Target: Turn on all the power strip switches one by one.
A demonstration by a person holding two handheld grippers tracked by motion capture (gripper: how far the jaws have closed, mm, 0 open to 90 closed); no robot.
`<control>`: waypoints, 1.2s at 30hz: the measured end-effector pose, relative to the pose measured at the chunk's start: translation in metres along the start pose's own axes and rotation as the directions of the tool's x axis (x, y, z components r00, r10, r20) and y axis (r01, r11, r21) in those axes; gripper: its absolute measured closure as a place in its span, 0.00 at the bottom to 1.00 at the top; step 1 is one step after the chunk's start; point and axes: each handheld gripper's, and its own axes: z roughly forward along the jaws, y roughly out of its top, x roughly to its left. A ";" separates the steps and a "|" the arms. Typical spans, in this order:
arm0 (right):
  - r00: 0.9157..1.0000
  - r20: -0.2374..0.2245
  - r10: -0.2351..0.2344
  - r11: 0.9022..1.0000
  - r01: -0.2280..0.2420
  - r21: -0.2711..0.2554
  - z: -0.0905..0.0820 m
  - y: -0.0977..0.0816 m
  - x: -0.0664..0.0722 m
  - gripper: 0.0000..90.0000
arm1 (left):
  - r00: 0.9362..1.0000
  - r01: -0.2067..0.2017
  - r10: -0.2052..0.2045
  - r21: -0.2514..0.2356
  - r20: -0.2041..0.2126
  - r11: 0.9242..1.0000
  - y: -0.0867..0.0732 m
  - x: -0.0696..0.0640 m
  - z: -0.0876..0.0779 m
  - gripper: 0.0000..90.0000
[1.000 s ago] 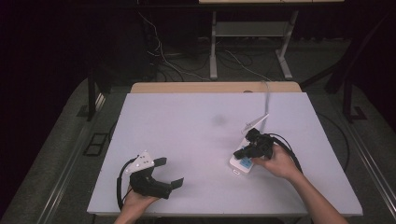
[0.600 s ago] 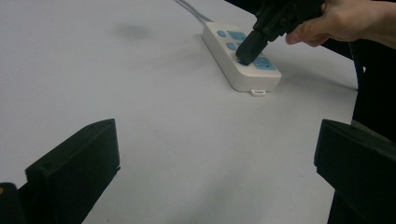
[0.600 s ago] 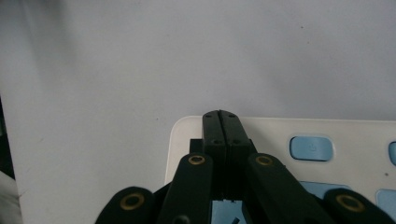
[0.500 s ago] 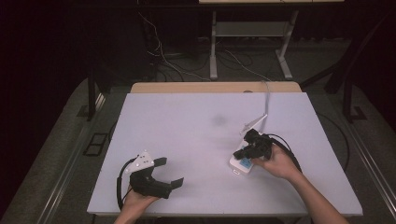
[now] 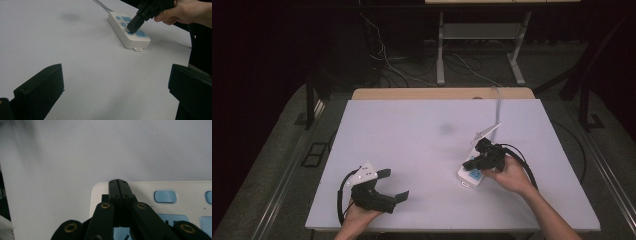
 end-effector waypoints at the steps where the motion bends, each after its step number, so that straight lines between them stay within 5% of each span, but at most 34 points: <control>1: 1.000 0.001 -0.002 1.000 0.002 -0.003 -0.002 0.000 0.000 1.00 | 1.000 0.001 -0.001 0.000 0.000 1.000 0.000 0.000 0.000 0.00; 16: 1.000 0.013 0.020 0.998 -0.019 -0.061 -0.028 -0.004 -0.007 1.00 | 1.000 0.001 -0.001 0.002 -0.001 1.000 0.000 0.000 0.001 0.00; 27: 0.999 0.039 -0.014 0.997 0.017 -0.078 -0.051 0.013 -0.010 1.00 | 1.000 0.005 -0.005 -0.003 -0.011 1.000 -0.001 0.002 0.001 0.00; 36: 0.999 0.043 -0.020 0.997 0.023 -0.074 -0.052 0.022 -0.020 1.00 | 1.000 0.003 -0.003 -0.006 -0.014 1.000 -0.002 0.003 0.002 0.00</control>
